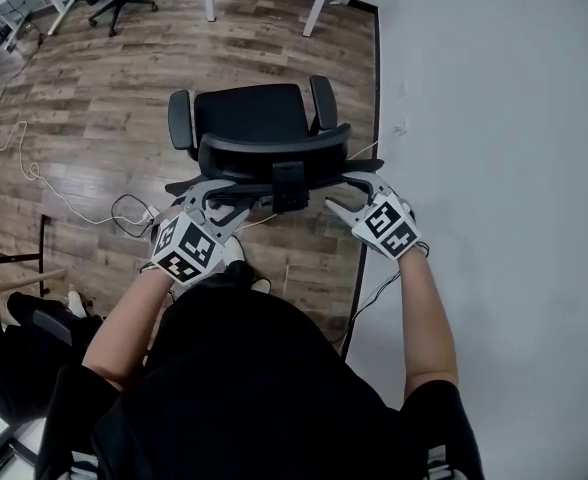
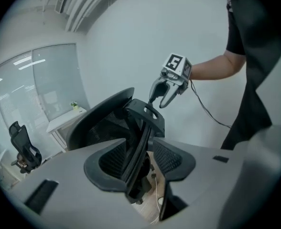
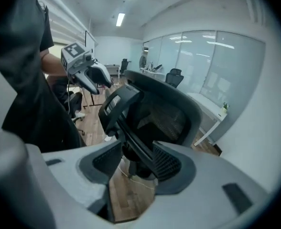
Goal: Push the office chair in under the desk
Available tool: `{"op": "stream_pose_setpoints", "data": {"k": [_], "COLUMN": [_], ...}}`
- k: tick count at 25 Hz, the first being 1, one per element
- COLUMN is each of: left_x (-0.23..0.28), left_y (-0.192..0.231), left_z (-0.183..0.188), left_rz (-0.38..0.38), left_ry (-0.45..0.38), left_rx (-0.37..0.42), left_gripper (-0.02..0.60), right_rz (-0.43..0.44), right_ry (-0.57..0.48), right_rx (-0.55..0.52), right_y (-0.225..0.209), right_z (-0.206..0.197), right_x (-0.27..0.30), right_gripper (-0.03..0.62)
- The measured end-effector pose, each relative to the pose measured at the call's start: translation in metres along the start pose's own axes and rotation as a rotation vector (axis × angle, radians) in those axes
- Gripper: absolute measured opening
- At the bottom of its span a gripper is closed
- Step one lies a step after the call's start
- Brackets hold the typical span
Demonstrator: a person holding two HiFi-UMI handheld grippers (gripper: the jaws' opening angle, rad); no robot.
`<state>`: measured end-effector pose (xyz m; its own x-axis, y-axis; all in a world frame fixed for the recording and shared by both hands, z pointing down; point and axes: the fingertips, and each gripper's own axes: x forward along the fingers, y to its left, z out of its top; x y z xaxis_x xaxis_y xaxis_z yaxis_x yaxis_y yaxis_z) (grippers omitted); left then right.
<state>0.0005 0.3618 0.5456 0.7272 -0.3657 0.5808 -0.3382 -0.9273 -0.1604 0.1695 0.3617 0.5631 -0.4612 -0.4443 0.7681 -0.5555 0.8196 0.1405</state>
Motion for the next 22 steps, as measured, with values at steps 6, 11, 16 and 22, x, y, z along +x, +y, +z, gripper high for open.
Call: {"op": "stream_pose_setpoints", "data": {"k": [6,11,16,22], "left_x": [0.017,0.029,0.043,0.054], "left_y": [0.004,0.004,0.002,0.005], "left_z": [-0.016,-0.029,-0.049,-0.065], "left_rz": [-0.051,-0.086,-0.119,-0.130], "left_ry": [0.146,0.254,0.378,0.465], "left_rx": [0.105,0.203,0.289,0.327], "left_gripper": [0.183,0.183,0.184,0.183], "right_rz": [0.013,0.073,0.057,0.085], "right_ry": [0.154,0.271,0.393,0.495], "right_rx": [-0.194,-0.328,-0.522,-0.686], "right_y": [-0.018,-0.020,-0.029,-0.032], "right_z": [-0.010,-0.029,-0.045,-0.059], "right_x": [0.012,0.029,0.045,0.060], "right_gripper": [0.190,0.190,0.190,0.186]}}
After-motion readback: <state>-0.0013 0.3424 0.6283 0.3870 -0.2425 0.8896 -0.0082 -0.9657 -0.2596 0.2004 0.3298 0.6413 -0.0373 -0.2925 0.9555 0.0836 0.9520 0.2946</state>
